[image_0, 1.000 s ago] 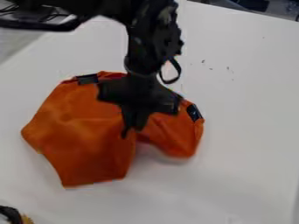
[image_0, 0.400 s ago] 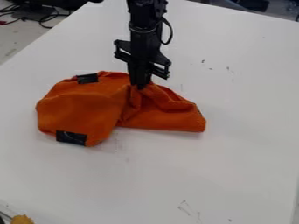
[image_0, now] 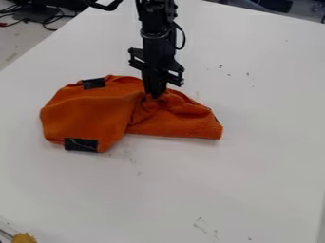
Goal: Fold the cloth from bottom to top
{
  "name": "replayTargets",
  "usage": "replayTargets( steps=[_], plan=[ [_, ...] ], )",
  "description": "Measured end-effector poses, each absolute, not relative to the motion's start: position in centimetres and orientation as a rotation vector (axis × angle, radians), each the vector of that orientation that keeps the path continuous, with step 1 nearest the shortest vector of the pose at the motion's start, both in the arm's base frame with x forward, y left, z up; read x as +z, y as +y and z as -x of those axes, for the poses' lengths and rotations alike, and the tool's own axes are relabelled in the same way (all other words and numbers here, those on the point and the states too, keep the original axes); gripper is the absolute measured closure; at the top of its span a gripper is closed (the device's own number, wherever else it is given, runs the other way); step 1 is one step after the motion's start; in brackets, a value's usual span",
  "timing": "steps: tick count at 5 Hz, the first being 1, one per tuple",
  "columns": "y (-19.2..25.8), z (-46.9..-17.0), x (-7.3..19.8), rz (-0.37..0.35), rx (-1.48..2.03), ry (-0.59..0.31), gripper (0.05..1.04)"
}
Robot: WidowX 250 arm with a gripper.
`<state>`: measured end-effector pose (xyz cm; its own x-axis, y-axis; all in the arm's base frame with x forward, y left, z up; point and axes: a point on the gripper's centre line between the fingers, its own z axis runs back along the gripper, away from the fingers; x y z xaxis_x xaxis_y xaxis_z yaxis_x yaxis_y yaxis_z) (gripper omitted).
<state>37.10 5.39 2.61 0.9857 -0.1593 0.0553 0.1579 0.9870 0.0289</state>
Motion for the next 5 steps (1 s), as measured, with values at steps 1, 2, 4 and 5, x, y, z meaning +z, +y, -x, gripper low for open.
replayTargets(
  steps=[1, 2, 4, 5],
  plan=[
    [5.5, -36.8, 2.0, -0.03, -0.133, -0.069, 0.82],
    [5.7, -36.1, 2.3, -0.05, -0.12, -0.07, 0.546],
    [4.9, -36.6, 7.3, -0.168, -0.071, -0.23, 0.071],
    [3.9, -36.7, 9.5, -0.187, -0.038, -0.264, 0.075]
  ],
)
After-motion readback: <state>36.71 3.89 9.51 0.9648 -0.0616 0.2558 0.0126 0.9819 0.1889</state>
